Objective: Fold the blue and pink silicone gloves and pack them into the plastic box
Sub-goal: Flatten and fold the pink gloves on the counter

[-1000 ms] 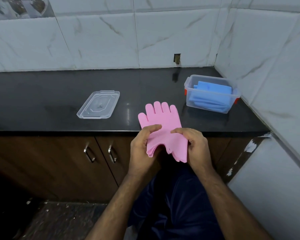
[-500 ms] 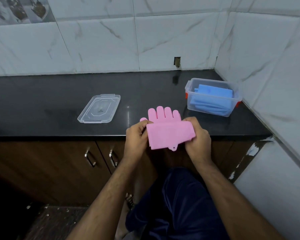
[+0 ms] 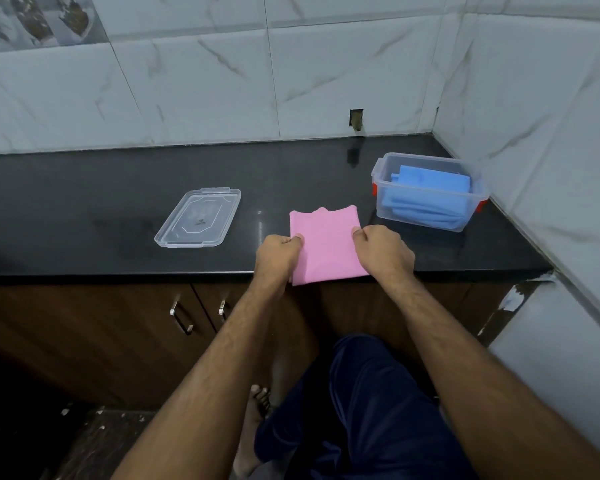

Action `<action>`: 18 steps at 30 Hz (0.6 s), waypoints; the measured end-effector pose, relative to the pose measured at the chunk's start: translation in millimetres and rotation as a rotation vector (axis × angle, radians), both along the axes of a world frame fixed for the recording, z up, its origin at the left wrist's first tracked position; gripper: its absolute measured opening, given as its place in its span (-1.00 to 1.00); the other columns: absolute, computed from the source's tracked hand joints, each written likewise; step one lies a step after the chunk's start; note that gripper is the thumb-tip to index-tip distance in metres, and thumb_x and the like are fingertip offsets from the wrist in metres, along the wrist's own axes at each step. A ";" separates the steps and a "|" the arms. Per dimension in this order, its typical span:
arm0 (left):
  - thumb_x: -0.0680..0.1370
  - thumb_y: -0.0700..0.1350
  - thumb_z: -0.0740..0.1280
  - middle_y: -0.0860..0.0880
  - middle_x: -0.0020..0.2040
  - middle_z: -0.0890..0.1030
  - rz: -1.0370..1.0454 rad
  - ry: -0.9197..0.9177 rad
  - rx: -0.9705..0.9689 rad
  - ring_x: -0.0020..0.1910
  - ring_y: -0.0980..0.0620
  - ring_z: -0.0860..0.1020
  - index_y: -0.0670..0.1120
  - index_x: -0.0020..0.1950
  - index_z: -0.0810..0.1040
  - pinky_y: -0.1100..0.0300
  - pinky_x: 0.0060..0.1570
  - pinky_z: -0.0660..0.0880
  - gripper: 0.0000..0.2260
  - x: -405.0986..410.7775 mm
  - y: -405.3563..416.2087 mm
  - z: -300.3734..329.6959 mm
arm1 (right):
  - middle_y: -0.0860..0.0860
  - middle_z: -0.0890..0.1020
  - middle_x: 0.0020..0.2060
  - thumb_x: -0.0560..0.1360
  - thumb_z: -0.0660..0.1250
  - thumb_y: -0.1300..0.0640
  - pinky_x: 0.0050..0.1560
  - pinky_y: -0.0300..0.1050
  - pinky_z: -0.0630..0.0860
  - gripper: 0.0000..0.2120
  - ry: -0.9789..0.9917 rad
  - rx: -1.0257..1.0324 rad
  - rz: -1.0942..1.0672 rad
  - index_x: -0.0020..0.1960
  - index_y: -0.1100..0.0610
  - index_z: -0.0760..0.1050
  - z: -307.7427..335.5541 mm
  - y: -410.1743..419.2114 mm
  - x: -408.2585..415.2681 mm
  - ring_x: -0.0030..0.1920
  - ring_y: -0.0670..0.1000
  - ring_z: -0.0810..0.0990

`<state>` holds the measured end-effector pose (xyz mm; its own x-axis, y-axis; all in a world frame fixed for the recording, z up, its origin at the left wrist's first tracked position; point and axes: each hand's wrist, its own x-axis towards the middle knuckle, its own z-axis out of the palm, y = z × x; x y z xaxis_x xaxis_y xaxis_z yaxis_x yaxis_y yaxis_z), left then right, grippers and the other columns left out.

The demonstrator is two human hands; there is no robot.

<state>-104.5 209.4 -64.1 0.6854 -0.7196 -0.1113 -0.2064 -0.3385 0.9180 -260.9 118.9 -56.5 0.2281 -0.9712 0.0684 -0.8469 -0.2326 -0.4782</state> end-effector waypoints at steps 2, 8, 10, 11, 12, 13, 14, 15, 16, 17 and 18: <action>0.60 -0.02 0.31 -0.19 -0.18 0.65 0.011 -0.014 0.015 -0.23 -0.11 0.54 -0.24 -0.21 0.60 0.10 -0.22 0.45 -0.67 -0.3 -1.0 1.1 | 0.00 0.62 -0.16 0.68 0.10 -0.16 -0.14 -0.06 0.45 -0.60 -0.054 0.023 0.004 -0.06 0.08 0.55 4.9 4.4 -3.3 -0.11 0.03 0.60; 0.56 -0.02 0.30 -0.03 -0.38 0.47 0.019 -0.120 0.081 -0.40 -0.05 0.40 -0.06 -0.45 0.28 0.17 -0.35 0.31 -0.59 -1.2 -2.9 2.8 | 0.10 0.52 0.25 0.64 0.27 -0.08 0.00 0.04 0.55 -0.56 -0.022 -0.472 0.088 0.41 0.13 0.39 25.2 37.2 0.8 0.18 0.11 0.57; 0.56 -0.02 0.31 -0.02 -0.42 0.47 0.018 -0.139 0.100 -0.42 -0.04 0.42 -0.09 -0.47 0.32 0.20 -0.40 0.28 -0.58 -0.4 -4.3 3.3 | 0.08 0.48 0.37 0.65 0.25 -0.03 0.25 0.07 0.47 -0.56 -0.033 -0.490 0.265 0.47 0.13 0.38 30.2 36.1 12.1 0.33 0.10 0.49; 0.56 -0.02 0.31 -0.02 -0.42 0.50 0.014 -0.146 0.103 -0.41 -0.04 0.44 -0.10 -0.47 0.36 0.21 -0.41 0.28 -0.58 0.1 -4.6 3.9 | 0.04 0.45 0.44 0.67 0.20 -0.01 0.36 0.07 0.39 -0.56 0.016 -0.476 0.346 0.50 0.10 0.36 30.2 33.1 18.5 0.42 0.08 0.42; 0.57 -0.02 0.31 -0.04 -0.39 0.54 0.007 -0.142 0.100 -0.39 -0.04 0.47 -0.10 -0.46 0.40 0.21 -0.42 0.29 -0.60 0.4 -4.1 4.3 | 0.00 0.39 0.51 0.69 0.14 0.00 0.45 0.08 0.28 -0.55 0.089 -0.451 0.411 0.54 0.08 0.32 27.7 29.7 24.4 0.51 0.05 0.33; 0.58 -0.02 0.31 -0.05 -0.35 0.57 -0.002 -0.129 0.089 -0.37 -0.05 0.49 -0.10 -0.43 0.44 0.21 -0.42 0.31 -0.62 0.2 -3.5 4.1 | -0.02 0.31 0.57 0.70 0.07 0.00 0.51 0.10 0.18 -0.53 0.159 -0.410 0.457 0.59 0.06 0.26 23.1 26.3 28.5 0.57 0.03 0.23; 0.58 -0.02 0.31 -0.07 -0.33 0.58 -0.008 -0.109 0.071 -0.36 -0.05 0.50 -0.09 -0.41 0.47 0.21 -0.41 0.34 -0.63 0.7 -2.3 3.5 | -0.04 0.21 0.61 0.72 0.00 -0.02 0.55 0.13 0.10 -0.51 0.210 -0.345 0.485 0.62 0.05 0.18 16.5 22.6 31.8 0.61 0.02 0.14; 0.59 -0.02 0.32 -0.07 -0.33 0.58 -0.013 -0.090 0.050 -0.36 -0.05 0.49 -0.08 -0.40 0.46 0.20 -0.39 0.35 -0.64 1.2 -1.1 3.0 | -0.07 0.13 0.64 0.72 -0.05 -0.04 0.57 0.16 0.03 -0.49 0.238 -0.267 0.498 0.65 0.04 0.11 8.9 19.2 33.5 0.63 0.02 0.06; 0.60 -0.02 0.32 -0.07 -0.34 0.56 -0.019 -0.074 0.031 -0.36 -0.05 0.48 -0.09 -0.39 0.46 0.18 -0.36 0.37 -0.63 2.1 0.9 3.1 | -0.10 0.05 0.65 0.72 -0.08 -0.05 0.58 0.18 -0.01 -0.48 0.239 -0.200 0.503 0.66 0.01 0.04 1.9 16.5 34.2 0.64 0.00 0.01; 0.62 0.00 0.32 -0.07 -0.35 0.56 -0.030 -0.063 0.011 -0.37 -0.06 0.48 -0.10 -0.39 0.46 0.17 -0.32 0.38 -0.61 2.1 3.3 3.8 | -0.13 0.00 0.65 0.72 -0.10 -0.06 0.58 0.19 -0.03 -0.47 0.222 -0.164 0.504 0.67 -0.01 0.00 -3.5 14.3 34.0 0.64 -0.02 -0.03; 0.63 0.02 0.32 -0.06 -0.36 0.54 -0.037 -0.057 -0.011 -0.37 -0.06 0.47 -0.12 -0.38 0.45 0.15 -0.29 0.38 -0.59 0.7 5.7 5.8 | -0.16 -0.03 0.65 0.71 -0.10 -0.06 0.58 0.19 -0.03 -0.46 0.205 -0.154 0.500 0.67 -0.03 -0.03 -7.3 12.4 33.3 0.64 -0.04 -0.05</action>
<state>-103.8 215.1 -58.3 0.6632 -0.7456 -0.0649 -0.2703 -0.3196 0.9082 -227.6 131.3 -63.8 0.6816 -0.7240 0.1064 -0.6878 -0.6835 -0.2445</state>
